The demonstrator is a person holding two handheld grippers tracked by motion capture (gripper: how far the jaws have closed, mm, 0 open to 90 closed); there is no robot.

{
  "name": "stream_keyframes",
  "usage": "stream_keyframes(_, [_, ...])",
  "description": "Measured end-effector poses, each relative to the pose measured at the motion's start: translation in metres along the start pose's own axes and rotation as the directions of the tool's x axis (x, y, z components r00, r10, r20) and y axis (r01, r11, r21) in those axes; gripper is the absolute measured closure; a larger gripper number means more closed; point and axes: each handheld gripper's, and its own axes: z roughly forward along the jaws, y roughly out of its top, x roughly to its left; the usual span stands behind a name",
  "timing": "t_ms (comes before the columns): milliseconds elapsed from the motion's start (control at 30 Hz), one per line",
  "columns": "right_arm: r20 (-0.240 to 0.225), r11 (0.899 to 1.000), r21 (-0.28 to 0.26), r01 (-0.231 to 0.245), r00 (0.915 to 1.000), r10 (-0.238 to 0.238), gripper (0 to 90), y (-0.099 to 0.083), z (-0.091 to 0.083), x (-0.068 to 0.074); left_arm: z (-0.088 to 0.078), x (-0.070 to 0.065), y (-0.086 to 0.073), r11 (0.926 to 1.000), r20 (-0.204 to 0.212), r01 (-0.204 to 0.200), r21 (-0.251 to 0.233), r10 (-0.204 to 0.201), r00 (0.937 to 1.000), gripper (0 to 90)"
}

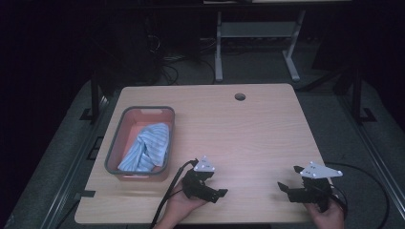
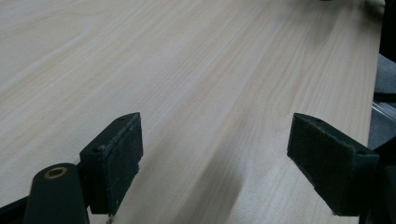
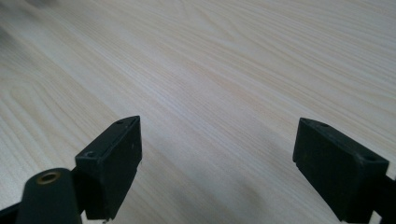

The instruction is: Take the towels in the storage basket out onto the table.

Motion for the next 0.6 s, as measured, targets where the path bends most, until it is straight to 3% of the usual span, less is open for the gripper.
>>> stream_keyframes(200, [-0.01, 1.0, -0.007, -0.006, 0.9999, 0.006, 15.1, 0.001, 0.001, 0.001, -0.003, 0.002, 0.001, 0.9999, -0.008, 0.004, 0.01, -0.004, 1.0, 17.8])
stream_keyframes(233, [-0.013, 1.0, -0.007, -0.007, 0.9999, 0.007, 15.1, 0.001, 0.001, 0.002, -0.004, 0.001, 0.0, 0.9998, -0.005, 0.021, 0.001, -0.021, 0.9998, 17.9])
stream_keyframes(467, [-0.011, 1.0, -0.007, 0.002, 0.9999, -0.002, 15.1, 0.002, 0.001, 0.004, -0.013, 0.0, 0.006, 0.9999, -0.001, 0.004, -0.011, -0.004, 1.0, 17.8])
stream_keyframes(600, [-0.006, 1.0, -0.007, -0.01, 0.9999, 0.01, 15.0, 0.002, 0.001, 0.003, -0.018, 0.0, 0.011, 0.9995, 0.0, 0.018, -0.028, -0.018, 0.9998, 17.8])
